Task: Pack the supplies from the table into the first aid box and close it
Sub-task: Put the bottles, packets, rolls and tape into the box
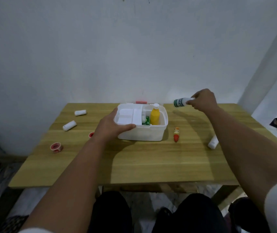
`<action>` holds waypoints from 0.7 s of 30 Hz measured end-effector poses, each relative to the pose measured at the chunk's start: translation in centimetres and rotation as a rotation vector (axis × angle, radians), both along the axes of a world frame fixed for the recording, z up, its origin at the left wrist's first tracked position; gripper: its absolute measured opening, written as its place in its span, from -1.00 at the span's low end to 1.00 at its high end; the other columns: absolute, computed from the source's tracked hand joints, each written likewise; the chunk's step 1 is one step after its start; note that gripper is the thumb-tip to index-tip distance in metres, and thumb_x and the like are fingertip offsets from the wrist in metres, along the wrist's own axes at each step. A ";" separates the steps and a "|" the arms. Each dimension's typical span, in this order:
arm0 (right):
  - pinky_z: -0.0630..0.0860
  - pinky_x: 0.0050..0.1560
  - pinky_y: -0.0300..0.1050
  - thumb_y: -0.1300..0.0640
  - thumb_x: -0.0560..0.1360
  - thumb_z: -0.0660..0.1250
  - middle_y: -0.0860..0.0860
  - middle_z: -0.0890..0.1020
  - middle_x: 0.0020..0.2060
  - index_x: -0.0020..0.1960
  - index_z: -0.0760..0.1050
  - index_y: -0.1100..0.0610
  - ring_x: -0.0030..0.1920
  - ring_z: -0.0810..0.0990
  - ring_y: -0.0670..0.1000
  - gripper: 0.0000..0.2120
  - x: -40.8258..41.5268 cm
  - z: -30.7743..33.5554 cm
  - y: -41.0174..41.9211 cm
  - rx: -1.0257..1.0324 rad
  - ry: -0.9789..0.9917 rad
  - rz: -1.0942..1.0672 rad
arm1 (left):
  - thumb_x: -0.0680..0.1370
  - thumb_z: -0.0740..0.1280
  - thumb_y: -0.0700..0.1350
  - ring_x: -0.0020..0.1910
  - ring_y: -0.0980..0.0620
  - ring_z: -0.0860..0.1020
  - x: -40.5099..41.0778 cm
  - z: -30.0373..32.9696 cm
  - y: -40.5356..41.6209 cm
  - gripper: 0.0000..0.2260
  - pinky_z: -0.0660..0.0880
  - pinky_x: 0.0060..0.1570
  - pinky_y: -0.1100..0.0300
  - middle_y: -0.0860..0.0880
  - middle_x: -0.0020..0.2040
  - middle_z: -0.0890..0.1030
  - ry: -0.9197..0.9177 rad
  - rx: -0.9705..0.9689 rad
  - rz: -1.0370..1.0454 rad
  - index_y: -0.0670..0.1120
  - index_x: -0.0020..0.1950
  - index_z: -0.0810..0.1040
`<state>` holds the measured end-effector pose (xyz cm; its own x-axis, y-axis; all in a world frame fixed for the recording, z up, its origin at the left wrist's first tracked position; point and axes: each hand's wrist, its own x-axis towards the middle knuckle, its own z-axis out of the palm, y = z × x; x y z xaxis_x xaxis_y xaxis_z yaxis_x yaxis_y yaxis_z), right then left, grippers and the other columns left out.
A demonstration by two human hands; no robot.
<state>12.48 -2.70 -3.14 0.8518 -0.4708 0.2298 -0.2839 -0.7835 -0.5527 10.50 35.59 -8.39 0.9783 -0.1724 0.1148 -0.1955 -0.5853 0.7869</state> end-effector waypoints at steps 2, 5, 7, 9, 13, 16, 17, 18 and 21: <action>0.72 -0.09 0.04 0.12 0.37 0.65 0.20 0.74 -0.21 0.06 0.72 0.30 -0.23 0.76 0.12 -0.65 -0.9 2.4 0.6 0.085 -0.051 0.057 | 0.33 0.58 0.25 0.37 -0.05 0.43 -0.1 0.1 0.0 -0.09 0.42 0.09 0.09 0.05 0.43 0.47 -0.018 0.008 -0.002 0.10 0.59 0.28; 0.73 -0.09 0.05 0.20 0.38 0.64 0.23 0.74 -0.16 0.07 0.68 0.34 -0.18 0.77 0.11 -0.66 -2.2 6.2 1.8 0.213 -0.072 0.132 | 0.33 0.58 0.25 0.33 -0.03 0.45 0.0 0.1 0.0 -0.13 0.41 0.05 0.10 0.04 0.40 0.50 -0.028 0.012 -0.020 0.12 0.56 0.32; 0.73 -0.08 0.04 0.21 0.42 0.61 0.23 0.74 -0.15 0.09 0.66 0.34 -0.15 0.78 0.11 -0.68 -3.0 8.4 2.9 0.256 -0.017 0.187 | 0.30 0.58 0.30 0.34 -0.04 0.45 0.1 0.1 0.1 -0.09 0.45 0.09 0.07 0.03 0.43 0.49 -0.014 0.017 -0.010 0.11 0.57 0.31; 0.73 -0.09 0.04 0.21 0.44 0.60 0.22 0.75 -0.16 0.08 0.66 0.32 -0.14 0.78 0.10 -0.72 -3.7 10.0 3.9 0.248 0.042 0.238 | 0.29 0.57 0.32 0.33 -0.05 0.46 0.1 0.2 0.1 -0.09 0.47 0.11 0.04 0.02 0.43 0.50 -0.008 0.023 -0.010 0.14 0.56 0.32; 0.73 -0.10 0.04 0.23 0.46 0.58 0.22 0.75 -0.14 0.06 0.66 0.30 -0.13 0.78 0.10 -0.76 -4.5 11.4 6.3 0.180 0.147 0.341 | 0.29 0.58 0.31 0.28 -0.04 0.47 0.2 0.2 0.2 -0.14 0.50 0.10 0.01 0.03 0.40 0.52 -0.016 0.014 -0.031 0.18 0.52 0.35; 0.74 -0.12 0.02 0.24 0.47 0.57 0.20 0.75 -0.15 0.10 0.65 0.29 -0.13 0.78 0.09 -0.75 -4.2 10.9 8.2 0.101 0.216 0.385 | 0.30 0.58 0.28 0.26 -0.03 0.46 0.4 0.0 0.2 -0.14 0.49 0.07 0.03 0.03 0.39 0.52 -0.020 0.005 -0.042 0.18 0.53 0.34; 0.73 -0.16 0.00 0.24 0.47 0.57 0.19 0.74 -0.15 0.10 0.64 0.29 -0.14 0.77 0.08 -0.75 -4.1 10.5 8.8 0.071 0.237 0.393 | 0.31 0.59 0.27 0.28 -0.05 0.47 0.5 0.0 0.2 -0.14 0.48 0.06 0.04 0.02 0.40 0.52 -0.020 0.007 -0.041 0.17 0.54 0.33; 0.73 -0.19 -0.03 0.24 0.47 0.57 0.18 0.74 -0.16 0.11 0.64 0.28 -0.16 0.77 0.07 -0.75 -3.9 10.0 9.4 0.037 0.258 0.403 | 0.31 0.59 0.26 0.29 -0.06 0.47 0.6 -0.1 0.2 -0.14 0.47 0.05 0.04 0.02 0.40 0.52 -0.022 0.004 -0.042 0.16 0.54 0.33; 0.72 -0.25 -0.08 0.24 0.47 0.57 0.17 0.73 -0.16 0.12 0.65 0.29 -0.19 0.76 0.05 -0.74 -3.2 8.4 10.9 -0.078 0.314 0.422 | 0.30 0.58 0.30 0.27 -0.04 0.47 0.9 -0.3 0.2 -0.11 0.49 0.06 0.03 0.02 0.42 0.51 -0.013 0.014 -0.039 0.16 0.55 0.32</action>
